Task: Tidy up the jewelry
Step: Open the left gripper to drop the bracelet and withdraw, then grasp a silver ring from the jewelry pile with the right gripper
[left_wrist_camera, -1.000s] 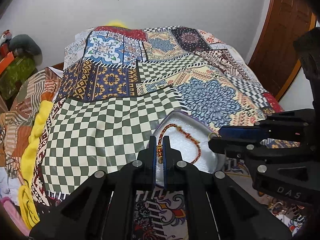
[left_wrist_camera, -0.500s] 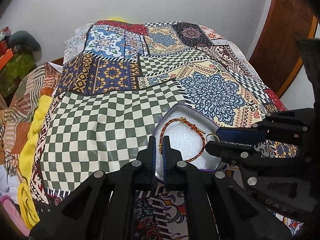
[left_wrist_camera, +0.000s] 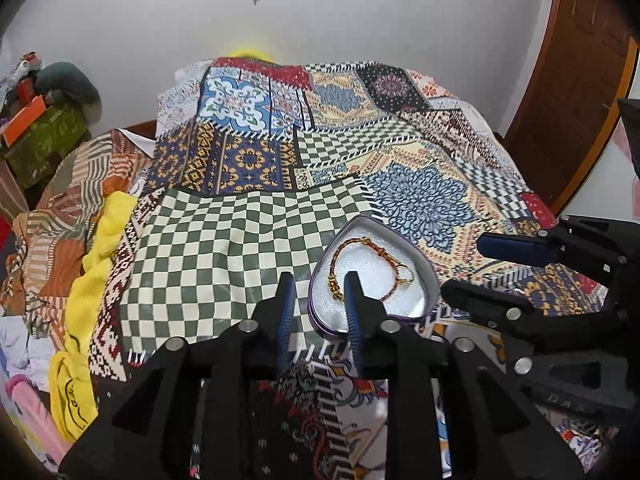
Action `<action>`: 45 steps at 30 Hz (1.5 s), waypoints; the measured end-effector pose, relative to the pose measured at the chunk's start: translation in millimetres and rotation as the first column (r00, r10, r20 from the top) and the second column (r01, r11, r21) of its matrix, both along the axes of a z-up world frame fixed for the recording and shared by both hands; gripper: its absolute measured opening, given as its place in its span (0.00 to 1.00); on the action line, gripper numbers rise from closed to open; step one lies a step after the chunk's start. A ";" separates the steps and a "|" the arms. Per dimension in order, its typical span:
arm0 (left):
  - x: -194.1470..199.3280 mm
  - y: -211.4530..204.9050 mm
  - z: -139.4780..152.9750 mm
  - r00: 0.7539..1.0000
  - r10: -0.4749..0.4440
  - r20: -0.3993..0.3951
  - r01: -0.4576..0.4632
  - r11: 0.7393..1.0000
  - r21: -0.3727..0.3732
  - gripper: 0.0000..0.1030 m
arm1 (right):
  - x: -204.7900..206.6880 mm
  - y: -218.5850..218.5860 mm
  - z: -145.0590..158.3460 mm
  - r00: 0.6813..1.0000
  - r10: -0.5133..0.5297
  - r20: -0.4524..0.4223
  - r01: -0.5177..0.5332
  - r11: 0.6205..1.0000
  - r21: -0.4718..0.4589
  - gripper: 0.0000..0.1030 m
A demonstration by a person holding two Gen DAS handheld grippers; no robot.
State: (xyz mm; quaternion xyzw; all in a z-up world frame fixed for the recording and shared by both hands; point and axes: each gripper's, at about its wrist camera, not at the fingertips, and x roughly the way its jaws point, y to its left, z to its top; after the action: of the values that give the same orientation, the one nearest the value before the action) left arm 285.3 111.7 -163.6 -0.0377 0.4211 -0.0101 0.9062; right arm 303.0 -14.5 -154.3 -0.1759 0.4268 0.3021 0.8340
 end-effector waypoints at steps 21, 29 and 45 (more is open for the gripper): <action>-68.0 -63.7 32.7 0.997 -0.078 0.021 0.076 0.995 0.061 0.37 | -37.9 -90.5 32.3 0.993 -0.109 0.053 0.105 0.992 0.066 0.39; -70.5 -96.1 7.2 0.989 -0.142 -0.040 0.144 0.989 0.044 0.37 | -38.2 -128.3 15.8 0.989 -0.149 -0.004 0.149 0.987 0.065 0.39; -72.1 -125.4 -31.5 0.957 -0.255 -0.137 0.261 0.965 0.029 0.38 | -81.9 -129.3 -17.7 0.995 -0.014 -0.098 0.022 0.997 0.079 0.43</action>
State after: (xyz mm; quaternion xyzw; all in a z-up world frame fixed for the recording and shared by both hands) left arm 213.2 -13.8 -195.1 0.0382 0.4816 -0.1159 0.8679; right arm 221.1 -143.8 -171.9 -0.1239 0.4560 0.3196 0.8213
